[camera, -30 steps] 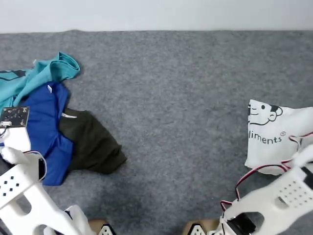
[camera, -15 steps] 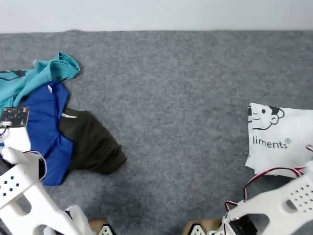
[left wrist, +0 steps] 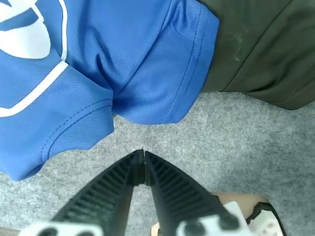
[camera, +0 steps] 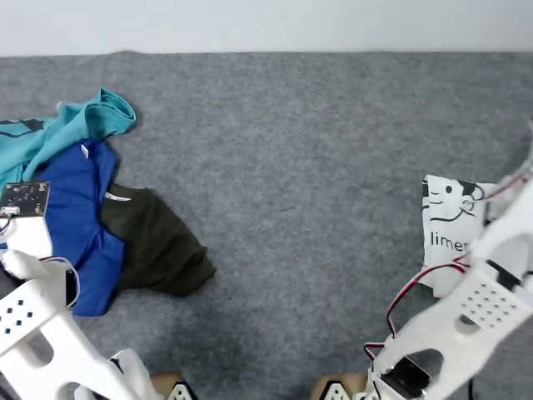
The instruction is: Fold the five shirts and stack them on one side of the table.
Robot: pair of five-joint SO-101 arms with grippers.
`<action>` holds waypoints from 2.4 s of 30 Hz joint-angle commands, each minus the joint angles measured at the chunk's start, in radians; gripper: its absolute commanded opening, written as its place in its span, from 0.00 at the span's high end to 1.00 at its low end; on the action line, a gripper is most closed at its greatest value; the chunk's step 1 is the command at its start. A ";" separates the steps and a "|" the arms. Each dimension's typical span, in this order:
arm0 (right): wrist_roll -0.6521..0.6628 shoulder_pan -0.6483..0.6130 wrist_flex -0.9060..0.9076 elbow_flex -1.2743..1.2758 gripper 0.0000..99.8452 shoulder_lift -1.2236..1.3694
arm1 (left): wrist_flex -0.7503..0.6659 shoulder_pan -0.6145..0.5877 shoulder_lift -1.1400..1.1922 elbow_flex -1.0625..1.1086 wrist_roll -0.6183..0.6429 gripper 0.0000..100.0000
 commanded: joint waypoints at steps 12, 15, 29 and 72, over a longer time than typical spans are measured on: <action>-0.180 -0.216 -0.278 -0.051 0.99 0.194 | -0.015 0.003 -0.017 -0.010 0.002 0.99; -0.176 -0.216 -0.346 -0.052 0.99 0.213 | -0.017 0.003 -0.017 -0.010 0.005 0.99; -0.172 -0.251 -0.028 -0.141 0.99 0.058 | -0.014 0.005 -0.018 -0.059 0.003 0.99; -0.080 0.018 0.045 1.198 0.99 -1.061 | -0.219 -0.270 0.598 -0.375 -0.996 0.82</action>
